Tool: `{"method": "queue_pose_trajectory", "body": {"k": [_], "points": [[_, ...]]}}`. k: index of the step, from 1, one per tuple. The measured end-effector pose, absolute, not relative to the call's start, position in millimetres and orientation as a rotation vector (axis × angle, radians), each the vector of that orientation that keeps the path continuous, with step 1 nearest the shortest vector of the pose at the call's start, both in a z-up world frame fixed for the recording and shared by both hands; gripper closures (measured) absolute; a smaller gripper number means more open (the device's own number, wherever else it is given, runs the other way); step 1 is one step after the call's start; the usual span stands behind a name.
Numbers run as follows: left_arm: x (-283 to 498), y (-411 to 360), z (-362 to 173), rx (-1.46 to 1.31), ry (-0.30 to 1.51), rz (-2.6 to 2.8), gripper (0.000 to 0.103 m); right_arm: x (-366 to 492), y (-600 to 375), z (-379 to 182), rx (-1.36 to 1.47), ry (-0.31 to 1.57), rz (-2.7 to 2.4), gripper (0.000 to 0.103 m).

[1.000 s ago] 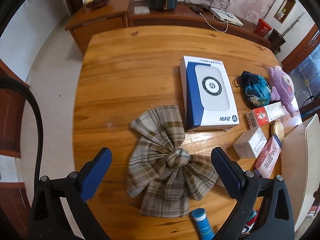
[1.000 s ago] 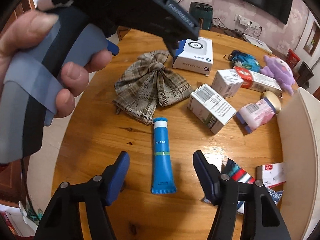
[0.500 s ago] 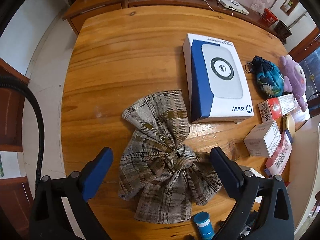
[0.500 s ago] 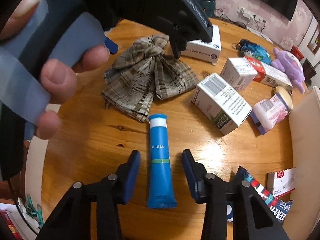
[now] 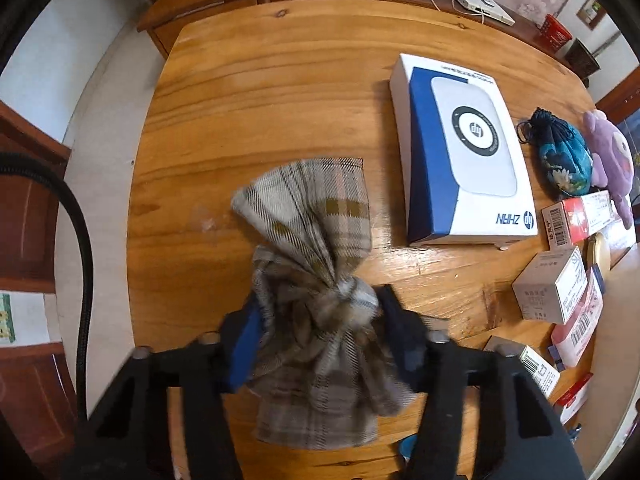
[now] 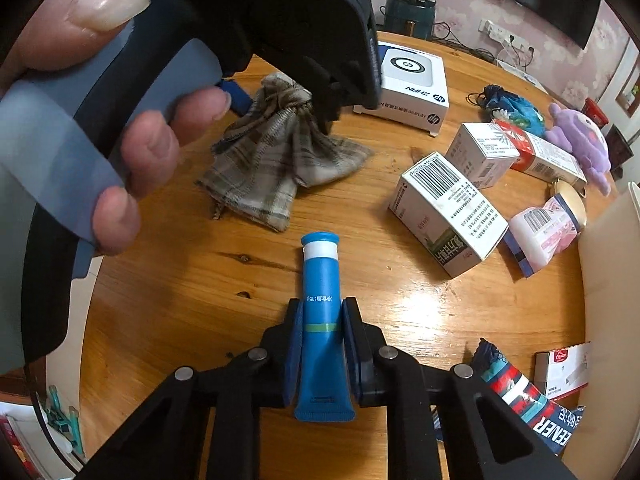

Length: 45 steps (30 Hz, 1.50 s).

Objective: Organize objects
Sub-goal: 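Lift the plaid bow with the left tool while the right tool lifts the blue tube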

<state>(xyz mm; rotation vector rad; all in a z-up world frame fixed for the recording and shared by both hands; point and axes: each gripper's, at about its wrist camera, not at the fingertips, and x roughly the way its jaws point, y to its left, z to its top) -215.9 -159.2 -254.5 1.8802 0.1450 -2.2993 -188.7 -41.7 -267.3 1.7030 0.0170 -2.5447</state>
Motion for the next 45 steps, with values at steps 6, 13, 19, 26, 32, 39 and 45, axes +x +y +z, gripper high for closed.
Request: {"method": "queue_pose_trajectory", "body": {"k": [6, 13, 19, 26, 32, 39, 45], "points": [[-207, -162, -253, 1.854, 0.145, -2.297, 0.074, -192, -38, -265, 1.715, -0.017, -2.525, 0.084], [-194, -165, -217, 1.805, 0.091, -2.337, 0.075, -183, -26, -243, 1.710, -0.084, -2.529, 0.084], [-171, -154, -156, 1.736, 0.079, -2.403, 0.075, -179, -6, -204, 1.718, -0.146, -2.557, 0.084], [-136, -130, -93, 1.662, 0.028, -2.445, 0.075, -172, 32, -150, 1.701, -0.189, -2.636, 0.084], [-117, -111, -54, 1.619, -0.011, -2.512, 0.075, -153, 65, -104, 1.697, -0.268, -2.711, 0.084], [-96, -65, -14, 1.571, -0.073, -2.624, 0.075, -128, 109, -57, 1.643, -0.296, -2.838, 0.084], [-94, -22, 8, 1.540, -0.079, -2.690, 0.075, -106, 154, -30, 1.609, -0.302, -2.907, 0.084]]}}
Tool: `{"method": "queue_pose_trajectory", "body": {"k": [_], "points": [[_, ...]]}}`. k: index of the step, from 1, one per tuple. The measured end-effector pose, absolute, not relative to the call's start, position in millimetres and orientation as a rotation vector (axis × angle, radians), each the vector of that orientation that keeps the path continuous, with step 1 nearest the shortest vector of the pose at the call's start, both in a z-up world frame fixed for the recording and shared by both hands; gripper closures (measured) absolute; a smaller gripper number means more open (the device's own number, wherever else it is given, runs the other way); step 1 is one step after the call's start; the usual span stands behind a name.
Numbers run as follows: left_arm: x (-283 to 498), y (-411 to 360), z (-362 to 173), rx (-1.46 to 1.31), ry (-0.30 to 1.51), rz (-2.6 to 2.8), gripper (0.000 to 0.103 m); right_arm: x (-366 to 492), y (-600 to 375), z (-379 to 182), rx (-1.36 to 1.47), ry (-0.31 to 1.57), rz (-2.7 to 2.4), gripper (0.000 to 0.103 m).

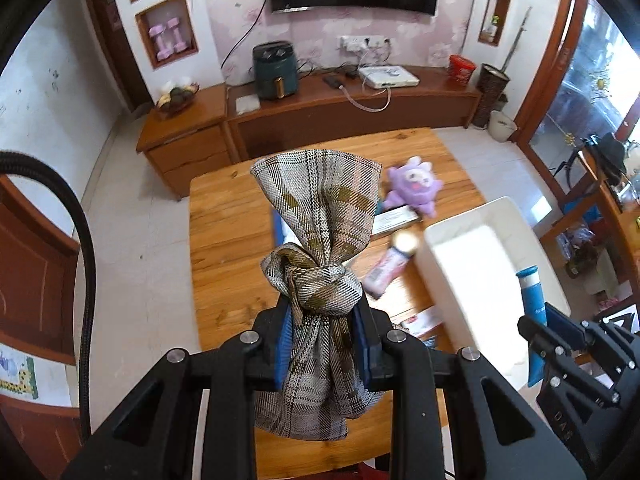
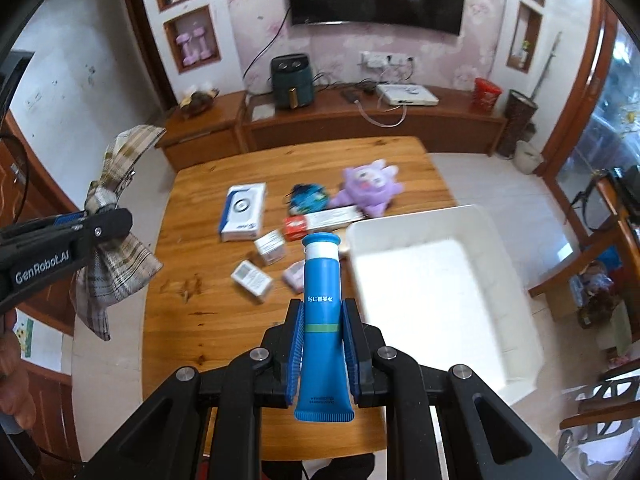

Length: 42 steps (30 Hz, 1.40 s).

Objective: Organize objects
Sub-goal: 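Lift the plaid bow with the left tool while the right tool lifts the blue tube, then release the bow into the white tray while the right tool drops the blue tube in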

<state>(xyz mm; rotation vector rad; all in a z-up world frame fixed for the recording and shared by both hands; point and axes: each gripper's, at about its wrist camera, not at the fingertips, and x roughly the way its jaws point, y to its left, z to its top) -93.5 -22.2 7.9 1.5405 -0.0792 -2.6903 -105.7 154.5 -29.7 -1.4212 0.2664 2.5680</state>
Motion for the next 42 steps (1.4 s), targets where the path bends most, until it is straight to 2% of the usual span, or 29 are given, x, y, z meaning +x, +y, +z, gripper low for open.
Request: {"method": "queue_pose_trajectory", "body": {"k": [7, 14, 21, 36, 39, 42], "points": [[-100, 33, 10, 1.533, -0.061, -2.732, 0.075, -88, 214, -23, -1.392, 0.255, 2.553, 0.084], [-116, 88, -11, 1.572, -0.027, -2.728, 0.075, -76, 270, -44, -1.441, 0.242, 2.528, 0.084], [-136, 133, -49, 1.617, 0.002, -2.700, 0.075, -76, 318, -86, -1.536, 0.264, 2.494, 0.084], [-162, 191, -170, 1.943, 0.155, -2.484, 0.073, -73, 353, -182, -1.793, 0.353, 2.386, 0.083], [-163, 197, -180, 1.962, 0.156, -2.462, 0.069, -73, 353, -192, -1.824, 0.338, 2.375, 0.083], [-162, 200, -189, 1.962, 0.121, -2.437, 0.058, -75, 353, -201, -1.841, 0.350, 2.368, 0.083]]}}
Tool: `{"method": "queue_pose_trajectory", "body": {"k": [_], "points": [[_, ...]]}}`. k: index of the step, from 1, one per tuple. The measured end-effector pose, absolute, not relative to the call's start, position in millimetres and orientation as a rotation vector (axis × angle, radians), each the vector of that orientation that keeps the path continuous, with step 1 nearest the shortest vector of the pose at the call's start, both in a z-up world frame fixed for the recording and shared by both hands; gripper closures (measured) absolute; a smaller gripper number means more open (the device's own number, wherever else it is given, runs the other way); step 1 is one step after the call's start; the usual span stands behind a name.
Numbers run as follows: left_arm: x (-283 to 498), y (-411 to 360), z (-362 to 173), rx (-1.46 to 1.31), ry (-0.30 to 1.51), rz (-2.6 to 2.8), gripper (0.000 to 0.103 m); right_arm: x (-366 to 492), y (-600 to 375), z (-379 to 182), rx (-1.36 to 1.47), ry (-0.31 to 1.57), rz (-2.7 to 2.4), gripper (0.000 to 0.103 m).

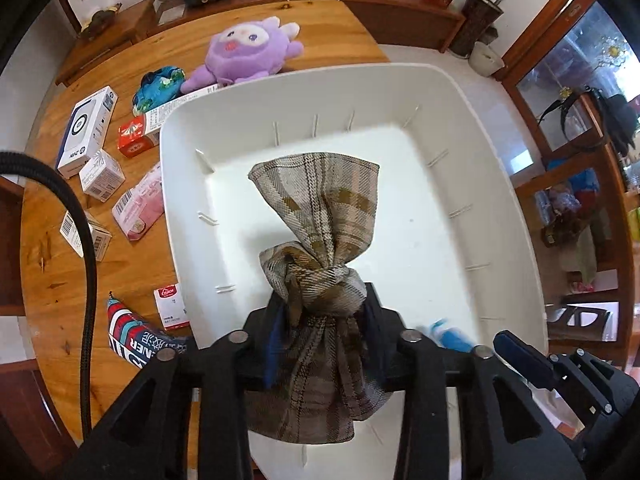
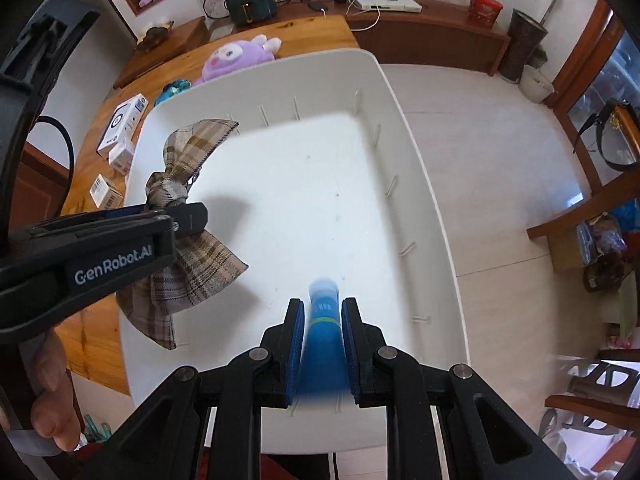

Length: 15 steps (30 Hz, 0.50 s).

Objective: Organize objects
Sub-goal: 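Release the bow into the white tray while the right tool drops the blue tube in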

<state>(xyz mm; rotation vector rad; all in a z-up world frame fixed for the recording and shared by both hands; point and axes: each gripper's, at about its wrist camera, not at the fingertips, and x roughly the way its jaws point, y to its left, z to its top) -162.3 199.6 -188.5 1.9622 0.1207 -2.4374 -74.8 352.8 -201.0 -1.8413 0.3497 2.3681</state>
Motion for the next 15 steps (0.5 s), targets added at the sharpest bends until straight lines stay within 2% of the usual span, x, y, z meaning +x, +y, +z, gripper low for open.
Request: {"method": "queue_pose_trajectory", "body": {"k": [2, 4, 6, 7, 8, 15], "points": [[-163.1, 198.4, -189.8, 1.946, 0.114, -2.422, 0.047, -75.5, 353.3, -204.1, -1.845, 0.337, 2.366, 0.083], [-161.6, 197.8, -190.2, 1.910, 0.103, -2.425, 0.040, -76.7, 354.6, -208.1, -1.857, 0.343, 2.357, 0.079], [-161.6, 199.2, -189.1, 1.890, 0.078, -2.438, 0.029, -76.9, 355.6, -211.1, -1.859, 0.355, 2.352, 0.063], [-161.4, 200.1, -189.1, 1.889, 0.066, -2.436, 0.019, -76.4, 356.3, -211.1, -1.853, 0.359, 2.355, 0.059], [-160.8, 201.0, -189.2, 1.891, 0.056, -2.432, 0.015, -75.5, 356.3, -210.9, -1.847, 0.358, 2.358, 0.052], [-163.0, 201.5, -186.7, 1.903, 0.064, -2.435, 0.015, -76.4, 353.4, -208.7, -1.844, 0.332, 2.370, 0.051]]}}
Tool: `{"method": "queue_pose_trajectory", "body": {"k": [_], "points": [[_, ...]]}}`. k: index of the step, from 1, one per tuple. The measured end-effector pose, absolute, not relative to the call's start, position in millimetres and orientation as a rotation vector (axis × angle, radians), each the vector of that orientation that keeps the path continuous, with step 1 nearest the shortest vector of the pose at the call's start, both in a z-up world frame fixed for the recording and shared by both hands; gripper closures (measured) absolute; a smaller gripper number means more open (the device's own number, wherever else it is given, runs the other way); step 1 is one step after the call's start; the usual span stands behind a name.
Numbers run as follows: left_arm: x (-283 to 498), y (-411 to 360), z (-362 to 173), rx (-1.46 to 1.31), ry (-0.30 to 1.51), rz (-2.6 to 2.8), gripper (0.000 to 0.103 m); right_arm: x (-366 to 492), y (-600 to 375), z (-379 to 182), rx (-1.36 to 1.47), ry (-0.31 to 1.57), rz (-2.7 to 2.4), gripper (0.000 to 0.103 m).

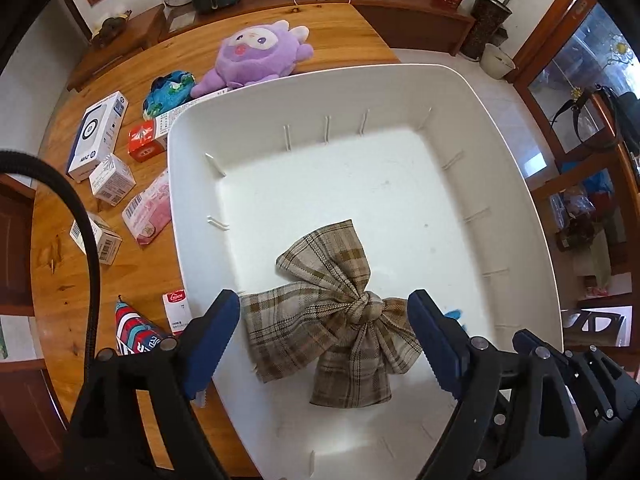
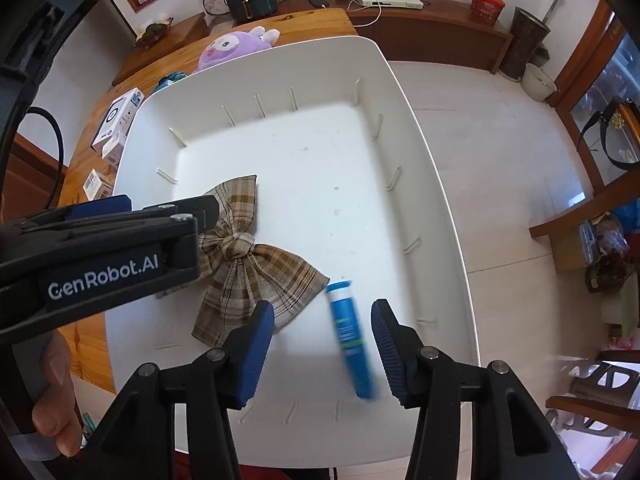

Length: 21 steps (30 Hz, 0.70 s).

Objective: Organize objects
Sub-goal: 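Release the bow into the white tray while the right tool drops the blue tube in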

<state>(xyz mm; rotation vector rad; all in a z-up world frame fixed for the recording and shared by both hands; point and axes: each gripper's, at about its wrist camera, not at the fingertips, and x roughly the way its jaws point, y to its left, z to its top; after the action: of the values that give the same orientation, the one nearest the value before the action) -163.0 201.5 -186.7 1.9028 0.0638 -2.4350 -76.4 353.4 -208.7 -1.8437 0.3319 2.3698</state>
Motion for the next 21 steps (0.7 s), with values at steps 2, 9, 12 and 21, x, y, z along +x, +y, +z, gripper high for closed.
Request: {"method": "queue_pose_trajectory", "body": {"k": [2, 9, 12, 21], "points": [[-162, 202, -183, 1.893, 0.058, -2.450, 0.015, -76, 352, -206, -1.839, 0.327, 2.379, 0.051], [-161, 200, -167, 1.848, 0.048, -2.485, 0.015, -78, 348, -194, -1.805, 0.332, 2.422, 0.051], [-161, 197, -162, 1.831, 0.066, -2.484, 0.015, -78, 347, -190, -1.792, 0.317, 2.431, 0.051], [-153, 195, -146, 1.759, 0.017, -2.520, 0.014, -77, 343, -181, -1.776, 0.312, 2.447, 0.051]]}}
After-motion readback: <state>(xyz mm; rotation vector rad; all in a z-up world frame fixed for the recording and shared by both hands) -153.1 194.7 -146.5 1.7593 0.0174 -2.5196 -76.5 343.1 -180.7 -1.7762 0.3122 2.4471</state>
